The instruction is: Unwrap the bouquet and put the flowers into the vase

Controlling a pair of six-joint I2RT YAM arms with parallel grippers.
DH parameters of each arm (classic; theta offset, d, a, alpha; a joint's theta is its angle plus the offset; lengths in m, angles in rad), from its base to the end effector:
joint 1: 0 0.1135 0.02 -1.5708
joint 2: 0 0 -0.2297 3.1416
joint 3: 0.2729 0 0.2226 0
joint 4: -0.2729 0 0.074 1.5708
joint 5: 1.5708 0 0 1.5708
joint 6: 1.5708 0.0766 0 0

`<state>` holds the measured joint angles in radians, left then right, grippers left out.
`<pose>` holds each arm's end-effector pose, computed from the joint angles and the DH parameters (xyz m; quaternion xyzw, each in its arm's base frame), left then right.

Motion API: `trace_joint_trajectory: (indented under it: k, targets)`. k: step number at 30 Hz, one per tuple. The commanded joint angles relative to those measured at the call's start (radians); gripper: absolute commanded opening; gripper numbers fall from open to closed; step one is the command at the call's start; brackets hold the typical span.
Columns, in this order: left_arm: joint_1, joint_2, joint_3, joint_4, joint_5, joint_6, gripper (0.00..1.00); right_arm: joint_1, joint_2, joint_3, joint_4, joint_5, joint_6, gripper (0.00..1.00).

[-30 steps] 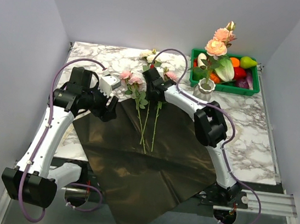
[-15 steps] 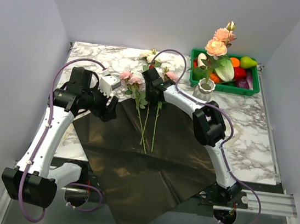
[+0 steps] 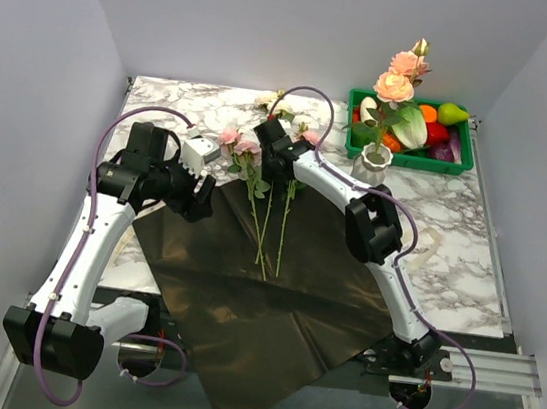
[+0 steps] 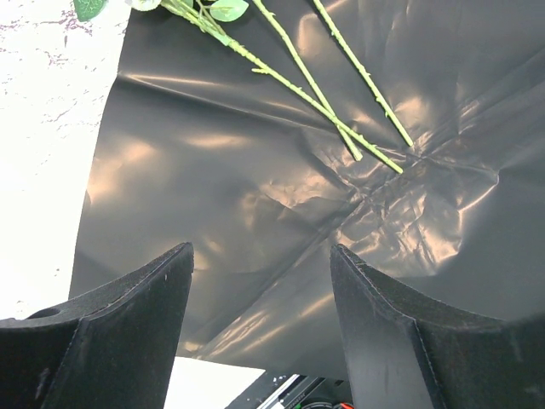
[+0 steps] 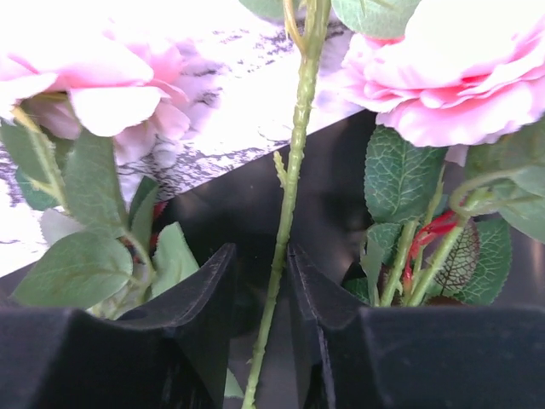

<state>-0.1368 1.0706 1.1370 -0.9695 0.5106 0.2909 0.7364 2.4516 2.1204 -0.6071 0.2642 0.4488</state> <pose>0.1999 -0.0653 0.2786 0.2749 0.8758 -0.2135 0.3345 0.3889 0.3256 0.1274 -0.0945 0.9383 0.0683 0.3256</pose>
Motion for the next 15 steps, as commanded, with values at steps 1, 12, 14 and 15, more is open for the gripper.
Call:
trace_joint_trajectory:
  k: [1, 12, 14, 15]
  targets:
    - [0.008, -0.003, 0.023, 0.002, 0.019, -0.006, 0.75, 0.008, 0.058, 0.079, -0.124, 0.003, 0.010, 0.37]
    - [0.008, -0.021, 0.021, -0.008, 0.012, -0.007, 0.74, 0.011, 0.032, 0.021, -0.143, 0.023, 0.024, 0.24]
    - [0.008, -0.021, 0.032, -0.012, 0.014, -0.009, 0.74, 0.011, 0.001, -0.016, -0.112, 0.020, 0.021, 0.11]
    - [0.008, -0.023, 0.033, -0.017, 0.012, -0.009, 0.74, 0.011, -0.011, -0.029, -0.100, 0.023, 0.019, 0.07]
